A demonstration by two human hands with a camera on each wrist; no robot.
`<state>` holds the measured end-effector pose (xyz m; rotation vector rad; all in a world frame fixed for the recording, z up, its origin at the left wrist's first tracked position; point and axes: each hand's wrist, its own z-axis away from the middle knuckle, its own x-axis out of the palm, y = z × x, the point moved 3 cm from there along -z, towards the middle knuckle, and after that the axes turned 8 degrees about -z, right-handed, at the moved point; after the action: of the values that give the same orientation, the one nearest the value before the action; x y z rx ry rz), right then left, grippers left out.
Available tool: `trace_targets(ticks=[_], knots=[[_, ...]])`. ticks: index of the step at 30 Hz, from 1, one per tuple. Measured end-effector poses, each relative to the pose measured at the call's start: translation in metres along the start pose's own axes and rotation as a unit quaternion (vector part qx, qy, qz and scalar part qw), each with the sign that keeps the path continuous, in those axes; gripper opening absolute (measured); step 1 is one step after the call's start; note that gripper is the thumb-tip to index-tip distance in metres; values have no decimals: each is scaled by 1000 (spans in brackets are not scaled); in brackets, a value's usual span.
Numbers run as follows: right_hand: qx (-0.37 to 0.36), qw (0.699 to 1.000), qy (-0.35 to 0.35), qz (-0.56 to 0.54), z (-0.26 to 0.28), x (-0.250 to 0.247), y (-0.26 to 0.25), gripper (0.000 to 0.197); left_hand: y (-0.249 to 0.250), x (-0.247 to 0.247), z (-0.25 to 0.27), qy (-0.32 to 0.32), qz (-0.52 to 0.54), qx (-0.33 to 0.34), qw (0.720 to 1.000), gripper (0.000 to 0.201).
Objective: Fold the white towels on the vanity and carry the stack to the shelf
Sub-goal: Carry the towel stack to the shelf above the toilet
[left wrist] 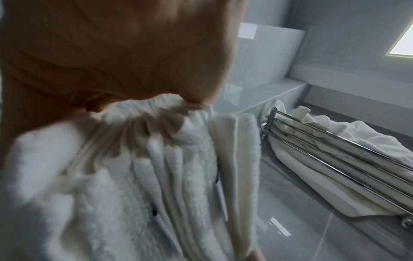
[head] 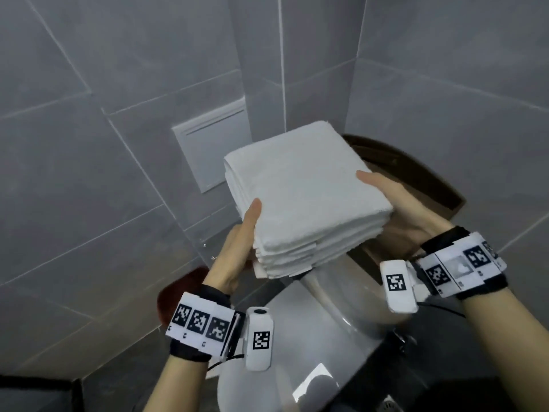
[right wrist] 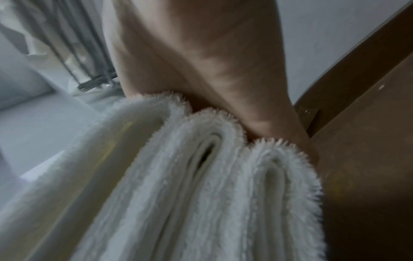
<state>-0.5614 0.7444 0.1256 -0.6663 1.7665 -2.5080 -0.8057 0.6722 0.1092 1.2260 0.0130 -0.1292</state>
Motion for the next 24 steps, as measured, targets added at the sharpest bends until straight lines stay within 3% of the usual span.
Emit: trace_targets(ticks=[2,5,8,13,19,24], knots=[[-12,1000,21,-14,-11,-25,-21,37,21,23,-14,-17,-19,8,1000,57],[-31,998,60,-17,-31,-69,-55,20,46,64,-51,-9,-32,17,999,68],[-5,998,68,-16,-53,-108,-70,26,59,99,-85,0,-23,-7,1000,73],[36,997,72,-6,-89,-152,-71,36,63,136,-123,33,10,-10,999,66],[53,996,52,41,-128,-159,-72,32,48,148,-156,95,54,-73,991,56],[76,992,23,94,-145,-160,-67,33,35,149,-170,129,64,-125,982,63]])
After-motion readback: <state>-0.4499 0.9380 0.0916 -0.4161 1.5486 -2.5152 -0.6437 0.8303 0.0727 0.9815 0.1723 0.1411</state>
